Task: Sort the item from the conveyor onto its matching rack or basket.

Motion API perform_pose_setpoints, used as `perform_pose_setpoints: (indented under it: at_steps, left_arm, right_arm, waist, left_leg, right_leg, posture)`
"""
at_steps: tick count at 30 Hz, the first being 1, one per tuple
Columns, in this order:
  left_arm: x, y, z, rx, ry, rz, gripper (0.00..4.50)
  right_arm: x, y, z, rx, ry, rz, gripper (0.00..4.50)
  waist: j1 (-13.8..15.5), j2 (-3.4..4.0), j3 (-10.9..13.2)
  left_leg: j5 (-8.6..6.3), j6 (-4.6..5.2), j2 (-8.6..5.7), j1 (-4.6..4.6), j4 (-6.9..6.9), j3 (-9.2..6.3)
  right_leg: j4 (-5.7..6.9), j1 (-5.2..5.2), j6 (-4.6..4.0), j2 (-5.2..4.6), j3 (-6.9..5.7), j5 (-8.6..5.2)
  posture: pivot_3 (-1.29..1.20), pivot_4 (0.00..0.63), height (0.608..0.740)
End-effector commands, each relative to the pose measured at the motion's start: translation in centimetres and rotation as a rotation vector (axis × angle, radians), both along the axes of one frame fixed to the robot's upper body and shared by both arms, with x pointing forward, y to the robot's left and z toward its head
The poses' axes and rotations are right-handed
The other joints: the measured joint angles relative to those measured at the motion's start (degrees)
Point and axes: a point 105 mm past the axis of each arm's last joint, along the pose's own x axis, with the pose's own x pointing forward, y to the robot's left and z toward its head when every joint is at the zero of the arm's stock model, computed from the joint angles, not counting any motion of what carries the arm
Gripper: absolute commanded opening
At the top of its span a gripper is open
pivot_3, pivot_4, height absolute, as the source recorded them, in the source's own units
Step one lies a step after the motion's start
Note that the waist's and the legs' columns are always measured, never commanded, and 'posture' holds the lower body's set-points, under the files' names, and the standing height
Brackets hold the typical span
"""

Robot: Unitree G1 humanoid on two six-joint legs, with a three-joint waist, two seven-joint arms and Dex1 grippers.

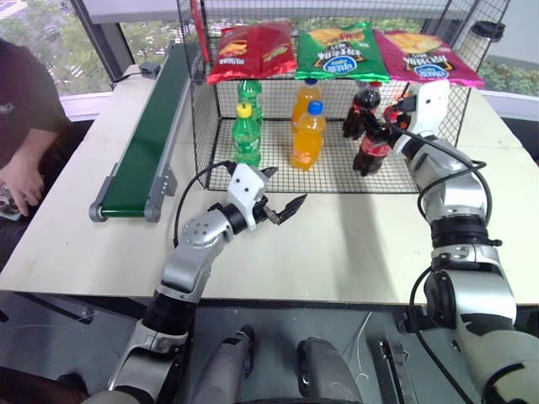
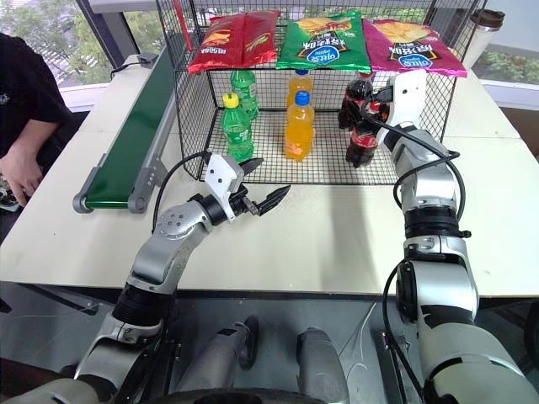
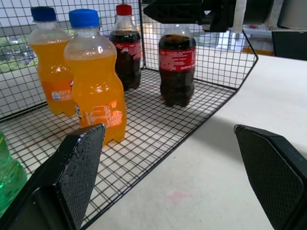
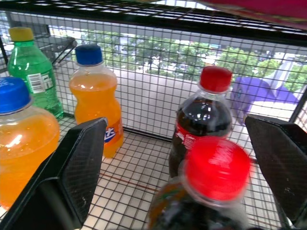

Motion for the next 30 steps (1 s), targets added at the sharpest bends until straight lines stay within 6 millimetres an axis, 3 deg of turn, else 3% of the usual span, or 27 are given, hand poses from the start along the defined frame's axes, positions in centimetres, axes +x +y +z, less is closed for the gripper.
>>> perform_pose_setpoints:
  at_steps: [1, 10, 15, 21, 26, 30]
  left_arm:
    - [-0.3, -0.1, 0.8, -0.007, -0.038, -0.005, 4.5]
    - [-0.4, -0.1, 0.7, -0.006, -0.033, -0.007, 4.5]
    - [-0.3, -0.3, 0.8, -0.009, -0.038, -0.011, 4.5]
    - [0.0, 0.1, 0.7, 0.005, -0.037, 0.004, 4.5]
    - [-0.4, 1.5, 0.0, 0.027, 0.0, 0.003, 4.5]
    - [-0.9, 2.5, -0.8, 0.036, 0.048, 0.01, 4.5]
  right_arm:
    - [-0.4, -0.3, 2.0, 0.012, -0.063, 0.001, 4.41]
    - [-2.0, -1.5, 2.3, 0.019, -0.06, -0.034, 4.41]
    - [-3.5, -3.2, 1.5, 0.016, -0.034, -0.069, 4.41]
    - [-5.0, -3.4, -0.6, 0.0, 0.043, -0.045, 4.41]
    - [-8.5, 1.3, -6.0, 0.005, 0.243, 0.259, 4.41]
    - [-10.9, 4.4, -8.1, 0.018, 0.314, 0.406, 4.41]
  waist:
    - [0.01, 0.0, 0.0]
    - [0.06, 0.0, 0.0]
    - [0.29, 0.01, 0.0]
    - [-0.02, 0.05, -0.03]
    - [0.13, 0.07, -0.04]
    - [-0.01, 0.11, -0.03]
  left_leg:
    - [0.0, 0.0, 0.0, 0.0, 0.0, 0.0]
    - [0.0, 0.0, 0.0, 0.0, 0.01, 0.0]
    - [-0.01, 0.0, -0.01, -0.02, 0.05, -0.02]
    - [-0.01, 0.01, 0.02, -0.01, 0.17, -0.01]
    - [-0.06, 0.07, 0.03, -0.02, 0.28, -0.08]
    - [-0.11, 0.11, 0.02, -0.06, 0.36, -0.05]
  right_leg:
    - [0.0, 0.0, 0.0, 0.0, 0.0, 0.0]
    - [0.0, 0.0, 0.0, -0.07, 0.0, 0.0]
    - [0.01, 0.02, 0.0, -0.1, 0.0, 0.0]
    - [0.03, 0.06, -0.02, -0.09, 0.0, -0.01]
    - [0.04, 0.12, -0.03, -0.09, -0.03, -0.02]
    - [0.03, 0.11, -0.07, -0.12, -0.02, -0.04]
  posture:
    - [0.0, 0.15, 0.738]
    - [0.0, 0.15, 0.738]
    - [0.0, 0.15, 0.738]
    - [0.0, 0.15, 0.738]
    - [0.0, 0.15, 0.738]
    - [0.0, 0.15, 0.738]
